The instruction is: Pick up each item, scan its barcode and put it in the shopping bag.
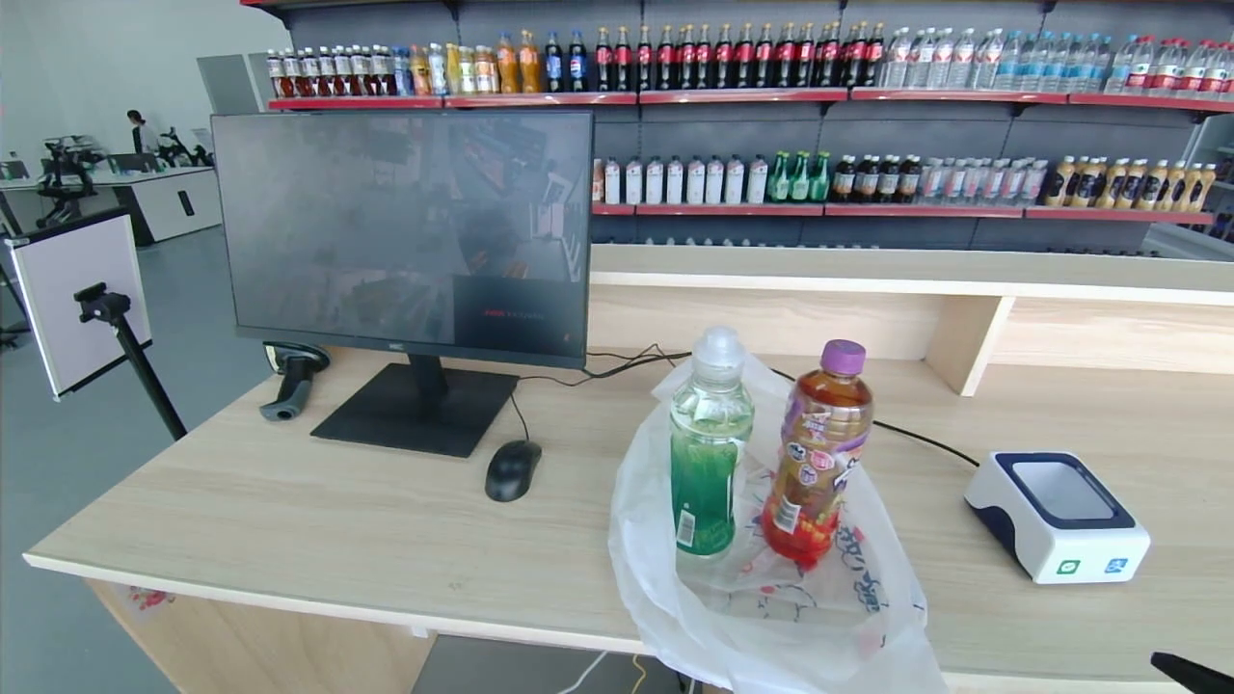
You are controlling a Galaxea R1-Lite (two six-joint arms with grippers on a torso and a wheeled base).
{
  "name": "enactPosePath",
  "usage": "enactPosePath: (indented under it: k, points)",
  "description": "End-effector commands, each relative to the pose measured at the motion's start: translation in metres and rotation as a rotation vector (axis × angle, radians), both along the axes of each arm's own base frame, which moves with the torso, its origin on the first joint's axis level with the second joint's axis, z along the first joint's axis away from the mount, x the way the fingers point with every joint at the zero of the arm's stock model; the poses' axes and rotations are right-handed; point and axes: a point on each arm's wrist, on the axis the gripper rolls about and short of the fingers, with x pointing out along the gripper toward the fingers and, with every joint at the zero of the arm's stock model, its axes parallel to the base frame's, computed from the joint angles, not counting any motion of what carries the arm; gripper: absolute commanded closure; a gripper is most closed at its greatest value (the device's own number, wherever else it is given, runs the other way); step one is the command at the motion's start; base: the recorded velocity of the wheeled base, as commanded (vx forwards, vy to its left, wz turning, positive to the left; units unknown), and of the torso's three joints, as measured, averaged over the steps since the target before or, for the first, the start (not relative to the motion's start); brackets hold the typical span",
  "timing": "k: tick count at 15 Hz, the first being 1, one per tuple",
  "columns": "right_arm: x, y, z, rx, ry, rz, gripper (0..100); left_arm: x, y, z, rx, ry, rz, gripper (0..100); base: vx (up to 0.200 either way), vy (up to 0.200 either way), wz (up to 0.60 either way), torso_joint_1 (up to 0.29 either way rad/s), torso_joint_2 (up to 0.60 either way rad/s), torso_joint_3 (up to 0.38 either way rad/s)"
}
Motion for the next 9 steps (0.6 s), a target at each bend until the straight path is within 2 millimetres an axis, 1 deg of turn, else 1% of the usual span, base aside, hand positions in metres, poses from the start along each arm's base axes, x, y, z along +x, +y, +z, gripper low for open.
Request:
enactPosePath:
  k: [1,5,7,9]
  points:
    - [-0.040,-0.024,-0.020,0.045,-0.106,0.071,0,0.000,0.000,0.000,0.000,-0.001,0.000,0,0.000,0.000,0.00,0.000,0.00,0.000]
    - [-0.048,-0.030,-0.022,0.158,-0.187,0.087,0,0.000,0.000,0.000,0.000,-0.001,0.000,0,0.000,0.000,0.00,0.000,0.00,0.000]
    - [-0.053,-0.032,-0.027,0.189,-0.240,0.186,0,0.000,0.000,0.000,0.000,-0.001,0.000,0,0.000,0.000,0.00,0.000,0.00,0.000]
    - [-0.053,-0.030,-0.029,0.111,-0.275,0.266,0,0.000,0.000,0.000,0.000,-0.001,0.000,0,0.000,0.000,0.00,0.000,0.00,0.000]
